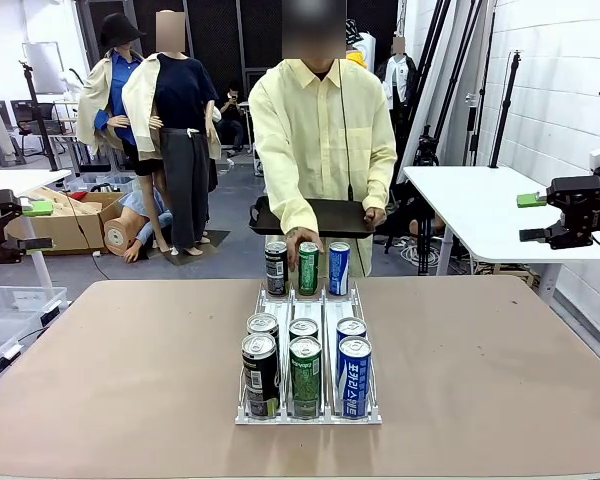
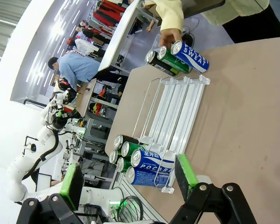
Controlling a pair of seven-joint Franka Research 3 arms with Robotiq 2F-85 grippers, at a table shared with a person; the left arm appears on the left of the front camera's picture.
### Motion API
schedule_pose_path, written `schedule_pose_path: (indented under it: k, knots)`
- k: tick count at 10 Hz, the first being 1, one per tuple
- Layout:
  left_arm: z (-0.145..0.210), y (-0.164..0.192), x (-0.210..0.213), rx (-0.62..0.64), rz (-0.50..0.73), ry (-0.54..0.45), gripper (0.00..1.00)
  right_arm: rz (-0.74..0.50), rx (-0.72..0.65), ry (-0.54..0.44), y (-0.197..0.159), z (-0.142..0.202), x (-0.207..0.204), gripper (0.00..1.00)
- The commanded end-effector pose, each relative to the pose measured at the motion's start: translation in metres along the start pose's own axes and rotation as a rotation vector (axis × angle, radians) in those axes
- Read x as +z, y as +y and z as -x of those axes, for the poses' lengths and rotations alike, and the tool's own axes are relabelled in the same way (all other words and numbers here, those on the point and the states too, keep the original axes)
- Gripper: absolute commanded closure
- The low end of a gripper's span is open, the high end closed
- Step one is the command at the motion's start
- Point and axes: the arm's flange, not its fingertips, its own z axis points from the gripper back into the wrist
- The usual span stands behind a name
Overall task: Retrieve and hand over the desired beverage to the person.
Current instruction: Pick up a can of the same type that the person held from the Automatic Can Dispenser.
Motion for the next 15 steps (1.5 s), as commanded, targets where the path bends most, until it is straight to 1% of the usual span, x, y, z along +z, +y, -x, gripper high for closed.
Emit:
schedule_pose_path:
  k: [1, 15]
  knots:
    - [-0.0003, -0.0002, 0.0011, 0.006, -0.001, -0.002, 0.0, -0.01, -0.003, 0.004, 0.0014, -0.0013, 0.0003, 0.0]
    - [-0.0003, -0.0002, 0.0011, 0.006, -0.001, -0.002, 0.0, -0.01, -0.003, 0.004, 0.0014, -0.0013, 0.0003, 0.0]
